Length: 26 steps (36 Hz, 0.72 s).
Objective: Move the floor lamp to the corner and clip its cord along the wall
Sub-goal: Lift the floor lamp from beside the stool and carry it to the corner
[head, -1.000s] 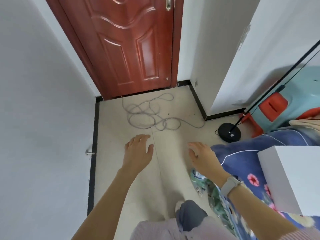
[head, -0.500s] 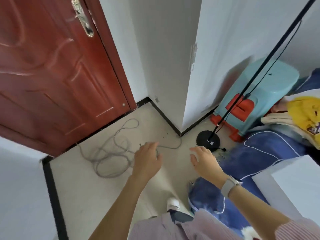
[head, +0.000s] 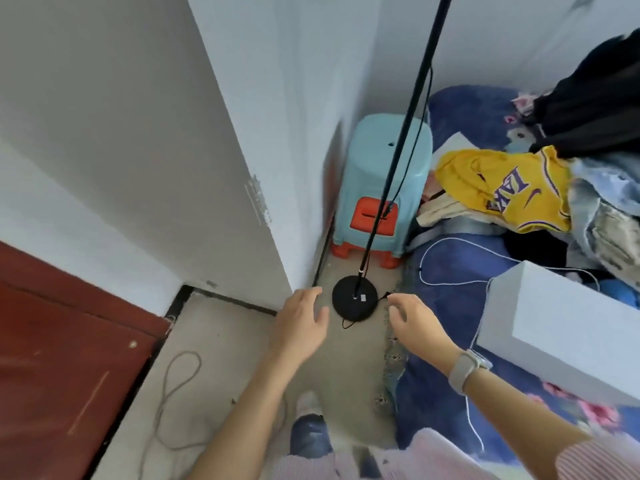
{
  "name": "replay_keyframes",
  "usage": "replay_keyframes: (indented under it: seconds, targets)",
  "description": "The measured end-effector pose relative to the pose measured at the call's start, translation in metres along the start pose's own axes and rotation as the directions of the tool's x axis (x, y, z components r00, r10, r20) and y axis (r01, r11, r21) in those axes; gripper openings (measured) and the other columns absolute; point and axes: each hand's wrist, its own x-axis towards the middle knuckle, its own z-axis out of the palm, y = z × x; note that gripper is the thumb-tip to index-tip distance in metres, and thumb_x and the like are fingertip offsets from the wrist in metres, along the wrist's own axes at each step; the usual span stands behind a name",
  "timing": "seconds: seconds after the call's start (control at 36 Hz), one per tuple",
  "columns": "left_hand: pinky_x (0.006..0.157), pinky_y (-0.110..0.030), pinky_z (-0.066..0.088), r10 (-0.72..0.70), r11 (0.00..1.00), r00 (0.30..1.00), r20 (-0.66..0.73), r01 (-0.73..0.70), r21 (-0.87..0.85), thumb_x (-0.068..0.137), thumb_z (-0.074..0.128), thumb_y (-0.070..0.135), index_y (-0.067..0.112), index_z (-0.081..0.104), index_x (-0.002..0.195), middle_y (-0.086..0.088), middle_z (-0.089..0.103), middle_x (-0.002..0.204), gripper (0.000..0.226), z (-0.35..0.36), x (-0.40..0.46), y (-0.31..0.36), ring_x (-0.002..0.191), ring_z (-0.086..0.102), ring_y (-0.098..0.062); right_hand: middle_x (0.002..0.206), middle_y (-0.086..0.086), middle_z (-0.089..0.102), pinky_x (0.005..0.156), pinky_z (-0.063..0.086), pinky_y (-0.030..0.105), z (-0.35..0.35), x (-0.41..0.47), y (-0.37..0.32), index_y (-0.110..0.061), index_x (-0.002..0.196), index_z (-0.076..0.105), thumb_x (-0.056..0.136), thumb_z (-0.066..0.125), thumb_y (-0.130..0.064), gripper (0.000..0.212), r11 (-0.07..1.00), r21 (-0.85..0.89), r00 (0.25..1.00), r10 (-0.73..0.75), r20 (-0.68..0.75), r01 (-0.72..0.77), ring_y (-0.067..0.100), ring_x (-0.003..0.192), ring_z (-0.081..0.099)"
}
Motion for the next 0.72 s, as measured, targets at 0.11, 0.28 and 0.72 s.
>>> replay_keyframes:
  seconds: [0.11, 0.28, 0.72]
  targets:
    - [0.101, -0.034, 0.036, 0.111, 0.994, 0.991, 0.078, -0.111, -0.006, 0.093, 0.045, 0.027, 0.014, 0.043, 0.131, -0.005, 0.047, 0.137, 0.040, -0.008, 0.051, 0.003, 0.124, 0.044, -0.022, 0.130, 0.010, 0.053, 0.099, 0.039, 0.033, -0.003, 0.027, -0.010, -0.012, 0.126, 0.048, 0.093, 0.043, -0.019, 0.035, 0.991, 0.100, 0.991, 0.100, -0.086, -0.091, 0.025, 0.117, 0.051]
    - [0.097, -0.024, 0.033, 0.199, 0.978, 0.972, 0.126, -0.188, -0.095, 0.093, 0.045, 0.028, 0.020, 0.044, 0.131, -0.001, 0.047, 0.137, 0.038, 0.001, 0.124, 0.023, 0.123, 0.046, -0.016, 0.128, 0.009, 0.054, 0.097, 0.039, 0.031, -0.018, 0.084, -0.006, -0.012, 0.129, 0.044, 0.094, 0.044, -0.017, 0.035, 0.945, 0.302, 0.954, 0.197, -0.225, -0.124, 0.023, 0.112, 0.052]
    - [0.078, -0.007, 0.037, 0.177, 0.945, 0.984, 0.035, -0.160, -0.286, 0.092, 0.050, 0.022, 0.022, 0.050, 0.124, 0.012, 0.057, 0.117, 0.032, 0.087, 0.271, 0.037, 0.096, 0.053, -0.002, 0.146, 0.010, 0.031, 0.088, 0.027, 0.001, -0.033, 0.297, 0.045, -0.009, 0.144, 0.014, 0.091, 0.043, -0.003, 0.060, 0.838, 0.497, 0.941, -0.057, -0.333, 0.226, 0.017, 0.130, 0.032]
